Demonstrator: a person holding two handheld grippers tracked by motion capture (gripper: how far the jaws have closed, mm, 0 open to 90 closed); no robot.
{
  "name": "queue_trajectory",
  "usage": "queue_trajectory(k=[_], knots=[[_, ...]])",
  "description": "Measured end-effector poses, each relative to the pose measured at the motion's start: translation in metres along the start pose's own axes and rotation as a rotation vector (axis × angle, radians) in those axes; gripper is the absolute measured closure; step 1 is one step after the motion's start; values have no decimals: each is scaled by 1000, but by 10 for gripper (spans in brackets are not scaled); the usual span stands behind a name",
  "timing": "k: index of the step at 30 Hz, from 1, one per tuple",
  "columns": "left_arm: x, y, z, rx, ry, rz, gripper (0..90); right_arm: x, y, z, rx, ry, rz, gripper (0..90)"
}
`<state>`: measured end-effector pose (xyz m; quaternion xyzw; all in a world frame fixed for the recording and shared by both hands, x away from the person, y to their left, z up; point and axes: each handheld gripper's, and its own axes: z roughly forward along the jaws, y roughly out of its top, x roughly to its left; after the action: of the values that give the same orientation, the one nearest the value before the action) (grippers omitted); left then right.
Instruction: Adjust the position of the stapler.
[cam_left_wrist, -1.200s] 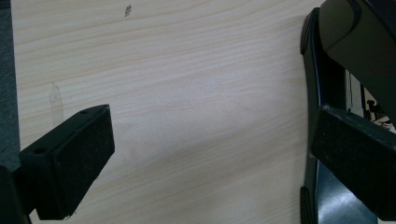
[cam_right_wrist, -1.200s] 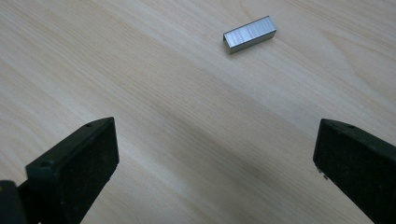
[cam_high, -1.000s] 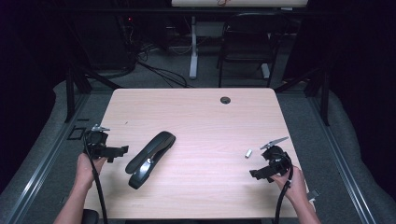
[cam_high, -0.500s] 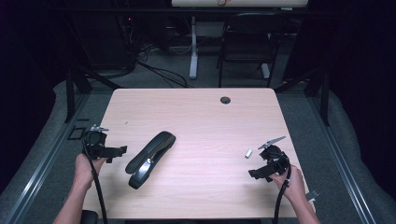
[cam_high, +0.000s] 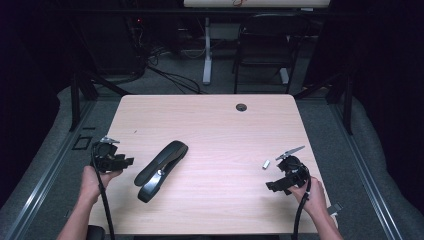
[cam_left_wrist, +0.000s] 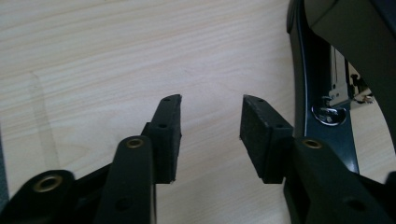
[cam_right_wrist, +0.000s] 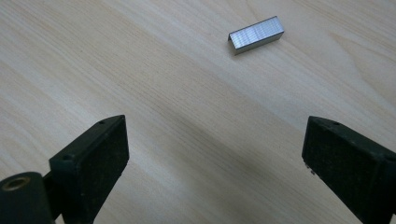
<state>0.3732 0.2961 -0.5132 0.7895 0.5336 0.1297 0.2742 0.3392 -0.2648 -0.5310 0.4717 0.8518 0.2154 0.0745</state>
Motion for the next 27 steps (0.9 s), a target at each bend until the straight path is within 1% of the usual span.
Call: queue_trajectory(k=[1, 2, 3, 4, 5, 6, 7, 8, 9, 11, 12, 13, 14, 15, 16, 17, 19, 20, 22, 24, 25, 27], knots=[[0, 0, 0, 0, 0, 0, 618, 0, 0, 0, 0, 0, 0, 69], [-1, 0, 1, 9, -7, 4, 618, 0, 0, 0, 1, -1, -1, 76], [-2, 0, 3, 20, -8, 22, 662, 0, 0, 0, 2, 1, -3, 81], [-4, 0, 4, 22, -13, 30, 682, 0, 0, -1, 8, -3, -13, 81], [-7, 0, 6, 33, -25, 45, 703, 1, 0, -1, 1, -1, -13, 81], [-9, 0, 8, 44, -29, 49, 721, 1, 1, -1, 7, 2, -19, 81], [-11, 0, 10, 58, -32, 58, 744, 2, 0, 1, -27, 5, -2, 81], [-13, 0, 12, 73, -38, 67, 767, 2, 0, 1, -18, 1, -10, 81], [-15, 0, 14, 91, -41, 77, 788, 1, 1, -1, 8, -8, -26, 81], [-18, 0, 19, 123, -58, 91, 822, 2, 1, 0, 4, -3, -20, 81], [-18, 0, 19, 123, -58, 91, 835, 2, 1, 0, 4, -3, -20, 81], [-19, 0, 21, 137, -67, 94, 835, 2, 0, 0, -7, 0, -13, 81], [-19, -1, 23, 148, -81, 87, 847, 2, 0, 0, -6, -1, -13, 82], [-18, -1, 25, 163, -101, 93, 861, 2, 1, 0, -1, -1, -19, 81], [-18, -1, 27, 168, -107, 91, 864, 1, 1, -2, 16, -5, -36, 81], [-18, -1, 27, 168, -107, 91, 868, 1, 1, -2, 16, -5, -36, 81], [-17, -2, 30, 195, -130, 87, 868, 3, 1, -1, -7, 8, -19, 81], [-17, -2, 30, 195, -130, 87, 869, 3, 1, -1, -7, 8, -19, 81], [-17, -3, 33, 211, -143, 88, 868, 4, 1, -1, -6, 2, -22, 81], [-17, -3, 34, 208, -145, 91, 868, 4, 2, -1, -4, 0, -22, 81], [-17, -3, 35, 212, -158, 86, 868, 4, 2, -1, -2, 0, -22, 81], [-17, -3, 36, 219, -164, 87, 868, 4, 2, -1, -10, -1, -21, 81]])
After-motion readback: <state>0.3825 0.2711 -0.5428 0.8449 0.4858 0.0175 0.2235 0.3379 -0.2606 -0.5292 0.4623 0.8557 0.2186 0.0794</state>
